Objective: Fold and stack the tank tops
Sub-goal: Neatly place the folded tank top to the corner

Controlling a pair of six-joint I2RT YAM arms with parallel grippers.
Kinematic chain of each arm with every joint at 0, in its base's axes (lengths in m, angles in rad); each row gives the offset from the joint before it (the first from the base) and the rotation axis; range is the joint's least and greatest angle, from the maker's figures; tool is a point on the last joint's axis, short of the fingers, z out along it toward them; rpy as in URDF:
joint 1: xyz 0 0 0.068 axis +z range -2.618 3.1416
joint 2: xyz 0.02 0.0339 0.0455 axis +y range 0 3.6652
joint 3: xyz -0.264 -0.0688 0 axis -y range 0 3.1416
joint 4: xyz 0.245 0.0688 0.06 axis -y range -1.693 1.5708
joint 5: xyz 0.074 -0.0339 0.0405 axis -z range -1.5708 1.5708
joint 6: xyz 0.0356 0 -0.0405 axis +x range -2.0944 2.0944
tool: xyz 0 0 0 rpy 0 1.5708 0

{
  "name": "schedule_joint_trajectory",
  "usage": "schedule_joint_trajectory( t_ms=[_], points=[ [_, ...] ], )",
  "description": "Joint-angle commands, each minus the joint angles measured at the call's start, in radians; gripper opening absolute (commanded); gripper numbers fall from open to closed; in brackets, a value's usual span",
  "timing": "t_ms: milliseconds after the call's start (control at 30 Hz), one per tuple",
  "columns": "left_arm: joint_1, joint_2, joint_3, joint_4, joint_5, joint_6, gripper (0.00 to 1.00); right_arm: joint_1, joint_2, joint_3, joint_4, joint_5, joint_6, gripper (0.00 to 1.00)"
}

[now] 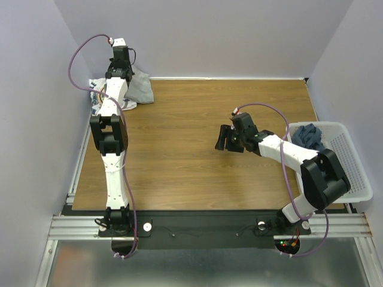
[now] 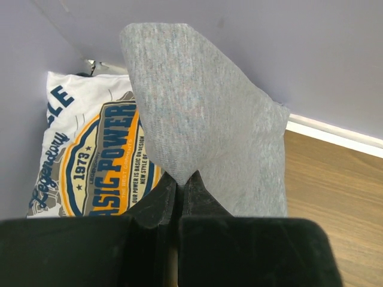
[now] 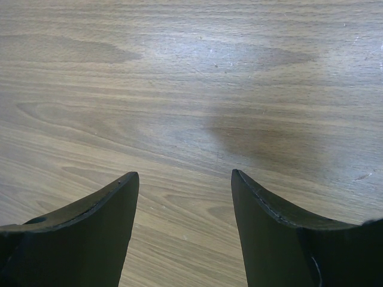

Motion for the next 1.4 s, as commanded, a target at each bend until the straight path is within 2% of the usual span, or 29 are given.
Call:
schedule_joint_trajectory(
  t_ms=[0,300,600,1367],
  points=[
    [0.038,-0.069,0.063,0.054,-0.005,0.01,0.0,-0.006,0.002,0.056,0.012,-0.004,-0.011,0.69],
    [0.118,-0.1,0.037,0.06,0.05,-0.018,0.0,-0.006,-0.004,0.056,0.012,0.0,-0.01,0.69],
    [0.207,-0.058,-0.028,0.073,0.111,-0.093,0.0,-0.005,0.002,0.05,0.012,0.003,-0.008,0.69],
    [0.234,0.037,-0.083,0.053,-0.024,-0.153,0.01,0.0,-0.035,0.005,0.015,0.015,-0.002,0.69]
  ],
)
